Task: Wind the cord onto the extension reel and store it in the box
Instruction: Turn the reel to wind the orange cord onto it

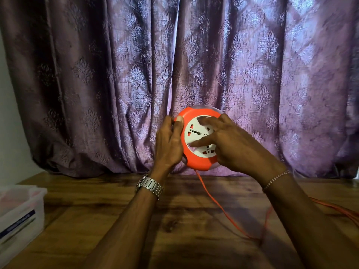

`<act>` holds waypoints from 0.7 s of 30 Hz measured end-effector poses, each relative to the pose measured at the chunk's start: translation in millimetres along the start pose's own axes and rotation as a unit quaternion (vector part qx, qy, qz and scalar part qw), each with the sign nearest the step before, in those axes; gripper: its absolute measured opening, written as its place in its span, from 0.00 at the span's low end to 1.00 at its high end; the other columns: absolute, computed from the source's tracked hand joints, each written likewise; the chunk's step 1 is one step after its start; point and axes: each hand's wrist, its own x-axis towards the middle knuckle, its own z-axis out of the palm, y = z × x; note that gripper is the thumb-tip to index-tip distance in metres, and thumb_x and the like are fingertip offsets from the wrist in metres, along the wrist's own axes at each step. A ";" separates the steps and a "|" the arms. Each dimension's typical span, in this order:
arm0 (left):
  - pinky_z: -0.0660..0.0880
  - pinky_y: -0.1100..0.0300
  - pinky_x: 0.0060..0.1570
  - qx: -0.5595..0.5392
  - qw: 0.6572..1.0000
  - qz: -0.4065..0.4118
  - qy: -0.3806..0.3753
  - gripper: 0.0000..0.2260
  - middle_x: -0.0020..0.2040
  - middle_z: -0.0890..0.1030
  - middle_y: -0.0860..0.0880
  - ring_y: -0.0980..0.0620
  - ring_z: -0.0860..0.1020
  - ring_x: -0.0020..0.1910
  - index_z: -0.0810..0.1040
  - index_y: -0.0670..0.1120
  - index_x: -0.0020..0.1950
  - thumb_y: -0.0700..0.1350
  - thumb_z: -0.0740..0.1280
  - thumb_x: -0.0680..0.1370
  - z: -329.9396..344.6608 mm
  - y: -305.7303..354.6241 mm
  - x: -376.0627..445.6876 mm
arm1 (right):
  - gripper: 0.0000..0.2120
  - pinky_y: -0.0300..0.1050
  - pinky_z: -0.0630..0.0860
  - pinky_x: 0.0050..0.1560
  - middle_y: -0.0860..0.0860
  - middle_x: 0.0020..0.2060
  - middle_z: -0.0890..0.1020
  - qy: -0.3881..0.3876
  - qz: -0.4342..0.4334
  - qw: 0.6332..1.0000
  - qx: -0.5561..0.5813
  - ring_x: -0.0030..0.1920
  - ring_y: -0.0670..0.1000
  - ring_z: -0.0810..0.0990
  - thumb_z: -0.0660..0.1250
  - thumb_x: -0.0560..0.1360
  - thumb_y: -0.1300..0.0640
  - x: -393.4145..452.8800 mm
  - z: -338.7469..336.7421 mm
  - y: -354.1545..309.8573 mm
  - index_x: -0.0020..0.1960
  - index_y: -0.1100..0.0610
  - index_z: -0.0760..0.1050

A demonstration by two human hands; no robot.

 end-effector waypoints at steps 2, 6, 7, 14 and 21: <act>0.74 0.29 0.47 0.010 1.000 0.002 0.001 0.16 0.35 0.73 0.51 0.46 0.73 0.39 0.68 0.57 0.39 0.66 0.60 0.78 0.3 -0.3 -0.9 | 0.29 0.47 0.68 0.56 0.50 0.70 0.68 0.006 0.008 1.000 -0.025 0.61 0.56 0.67 0.72 0.66 0.60 -0.2 -1.1 -0.6 0.60 0.33 0.76; 0.75 0.28 0.48 0.011 1.000 0.001 0.001 0.16 0.36 0.75 0.46 0.36 0.75 0.40 0.69 0.57 0.39 0.67 0.60 0.78 1.7 -1.8 -0.1 | 0.28 0.49 0.71 0.51 0.51 0.63 0.72 0.052 0.032 0.997 -0.041 0.57 0.55 0.69 0.68 0.68 0.56 -0.4 3.8 0.2 0.61 0.30 0.73; 0.75 0.28 0.48 0.006 1.000 -0.001 0.002 0.17 0.37 0.75 0.44 0.34 0.76 0.41 0.69 0.57 0.39 0.67 0.60 0.78 1.4 -2.4 0.6 | 0.28 0.50 0.72 0.50 0.51 0.60 0.73 0.062 0.045 0.996 -0.037 0.56 0.55 0.70 0.67 0.68 0.55 -0.5 6.1 0.3 0.62 0.30 0.72; 0.74 0.28 0.46 -0.002 1.000 0.001 0.002 0.17 0.36 0.73 0.50 0.46 0.72 0.39 0.68 0.56 0.39 0.66 0.60 0.79 1.9 -2.4 1.1 | 0.30 0.48 0.76 0.44 0.48 0.38 0.85 0.191 0.145 0.971 0.014 0.41 0.54 0.83 0.66 0.59 0.29 0.4 14.4 2.3 0.59 0.36 0.77; 0.74 0.28 0.46 -0.006 1.000 0.005 0.002 0.17 0.37 0.74 0.47 0.43 0.74 0.39 0.69 0.56 0.39 0.66 0.60 0.79 1.8 -1.0 0.2 | 0.26 0.52 0.71 0.45 0.52 0.42 0.83 0.198 0.094 0.976 0.008 0.45 0.58 0.78 0.68 0.65 0.35 2.5 12.2 1.2 0.58 0.48 0.80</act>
